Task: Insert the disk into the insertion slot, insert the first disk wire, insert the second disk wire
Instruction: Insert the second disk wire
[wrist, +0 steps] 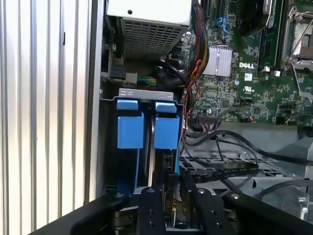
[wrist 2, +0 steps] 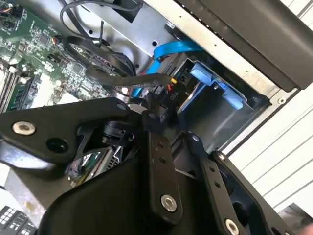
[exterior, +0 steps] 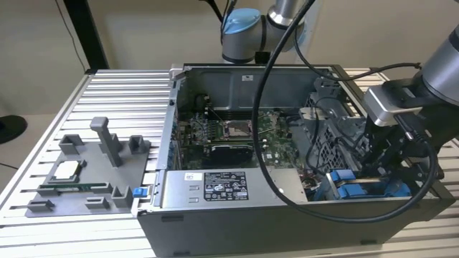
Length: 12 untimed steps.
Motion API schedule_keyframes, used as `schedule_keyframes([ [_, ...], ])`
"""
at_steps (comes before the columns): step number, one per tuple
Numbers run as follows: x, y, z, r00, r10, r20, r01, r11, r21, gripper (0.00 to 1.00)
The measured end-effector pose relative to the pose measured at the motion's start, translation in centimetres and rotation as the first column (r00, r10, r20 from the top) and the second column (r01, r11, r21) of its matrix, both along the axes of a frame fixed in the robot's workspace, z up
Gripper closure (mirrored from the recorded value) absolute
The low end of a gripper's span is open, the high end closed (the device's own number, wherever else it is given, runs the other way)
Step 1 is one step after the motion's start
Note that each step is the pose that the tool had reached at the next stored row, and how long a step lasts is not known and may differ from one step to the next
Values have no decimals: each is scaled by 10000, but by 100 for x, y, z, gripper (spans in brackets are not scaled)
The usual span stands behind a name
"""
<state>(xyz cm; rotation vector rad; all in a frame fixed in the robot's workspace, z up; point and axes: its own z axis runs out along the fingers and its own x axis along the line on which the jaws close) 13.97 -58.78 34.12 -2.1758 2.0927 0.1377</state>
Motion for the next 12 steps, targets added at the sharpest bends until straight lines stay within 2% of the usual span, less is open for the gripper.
schedule_keyframes([
  [8, 0, 0, 357, 10000, 2, -1, -2, 10000, 3, 0],
  [12, -1, 0, 507, 10000, 1, -10, -1, 10000, 3, 0],
])
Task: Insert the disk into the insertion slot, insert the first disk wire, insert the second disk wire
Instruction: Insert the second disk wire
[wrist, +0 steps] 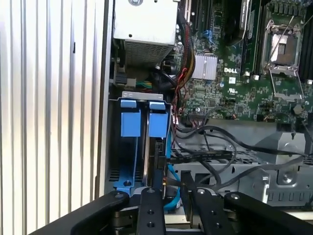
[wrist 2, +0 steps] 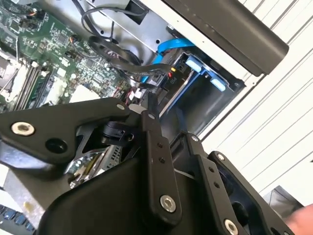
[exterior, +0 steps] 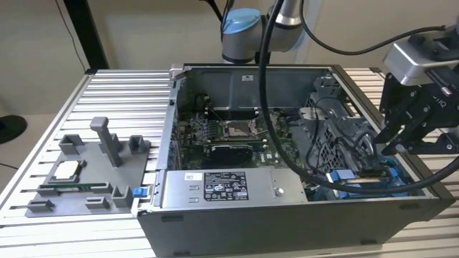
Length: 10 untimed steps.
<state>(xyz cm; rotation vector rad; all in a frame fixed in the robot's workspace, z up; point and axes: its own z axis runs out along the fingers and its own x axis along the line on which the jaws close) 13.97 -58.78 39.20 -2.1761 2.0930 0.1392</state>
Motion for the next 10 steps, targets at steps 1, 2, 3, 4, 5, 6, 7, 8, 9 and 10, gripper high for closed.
schedule_keyframes([
  [1, -1, 0, 28, 10000, -1, -6, 1, 10000, -2, 0],
  [2, -1, -1, 40, 10000, -1, -7, 1, 10000, 0, 0],
  [3, 0, -1, 49, 10000, -1, -8, 1, 10000, 2, 0],
  [4, 0, -1, 53, 10000, 0, -8, 0, 10000, 1, 0],
  [5, 0, 0, 54, 10000, 0, -8, 0, 10000, 1, 0],
  [6, 0, 0, 54, 10000, 0, -8, 0, 10000, 2, 0],
  [7, 0, 0, 55, 10000, 0, -8, 0, 10000, 0, 0],
  [8, 0, 0, 55, 10000, 0, -8, 0, 10000, -1, 0],
  [9, 0, 0, 55, 10000, 0, -8, 0, 10000, -1, 0],
  [10, 0, 0, 55, 10000, 0, -8, 0, 10000, -1, 0],
])
